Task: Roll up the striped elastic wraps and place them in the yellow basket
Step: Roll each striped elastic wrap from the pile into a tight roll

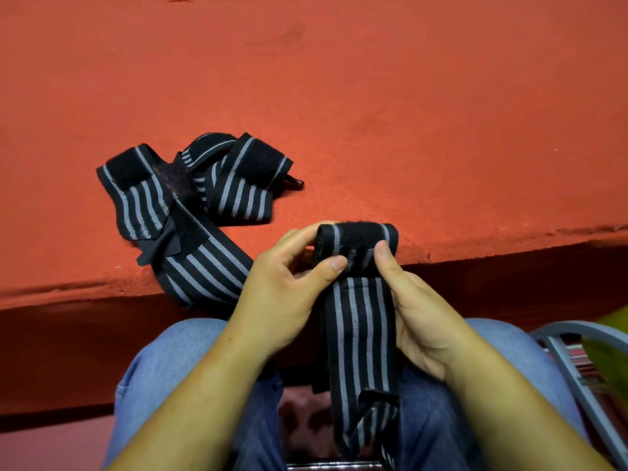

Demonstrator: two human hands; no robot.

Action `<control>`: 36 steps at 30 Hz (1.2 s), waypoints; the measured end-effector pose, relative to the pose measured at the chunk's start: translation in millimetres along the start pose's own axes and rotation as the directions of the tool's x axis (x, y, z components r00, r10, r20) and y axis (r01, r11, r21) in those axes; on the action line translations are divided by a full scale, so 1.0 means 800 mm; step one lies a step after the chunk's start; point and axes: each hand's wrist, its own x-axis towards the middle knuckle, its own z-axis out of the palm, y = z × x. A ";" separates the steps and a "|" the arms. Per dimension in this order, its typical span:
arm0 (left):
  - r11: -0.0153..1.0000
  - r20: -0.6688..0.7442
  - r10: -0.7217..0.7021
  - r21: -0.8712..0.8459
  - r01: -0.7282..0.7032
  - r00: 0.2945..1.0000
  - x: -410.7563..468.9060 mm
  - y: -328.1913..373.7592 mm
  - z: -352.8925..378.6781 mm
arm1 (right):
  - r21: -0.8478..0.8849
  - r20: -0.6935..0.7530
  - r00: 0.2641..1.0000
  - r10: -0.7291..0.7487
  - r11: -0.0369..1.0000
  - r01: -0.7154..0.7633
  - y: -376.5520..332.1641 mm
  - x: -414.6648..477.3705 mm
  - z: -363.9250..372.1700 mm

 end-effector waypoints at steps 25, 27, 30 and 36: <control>0.988 0.160 -0.132 -0.060 0.143 0.978 -0.005 0.003 0.001 | 0.143 -0.101 0.988 -0.116 0.981 0.130 0.004 0.003 -0.012; 0.985 0.126 -0.150 -0.065 0.159 0.981 -0.002 0.002 0.002 | 0.147 -0.111 0.983 -0.148 0.976 0.164 0.003 0.001 -0.010; 0.980 0.128 -0.155 -0.105 0.169 0.980 -0.001 0.000 0.002 | 0.158 -0.107 0.978 -0.179 0.968 0.195 0.002 0.000 -0.008; 0.985 0.102 -0.117 -0.115 0.128 0.988 -0.004 0.005 0.002 | 0.040 -0.119 0.982 -0.145 0.988 0.151 0.009 0.004 -0.007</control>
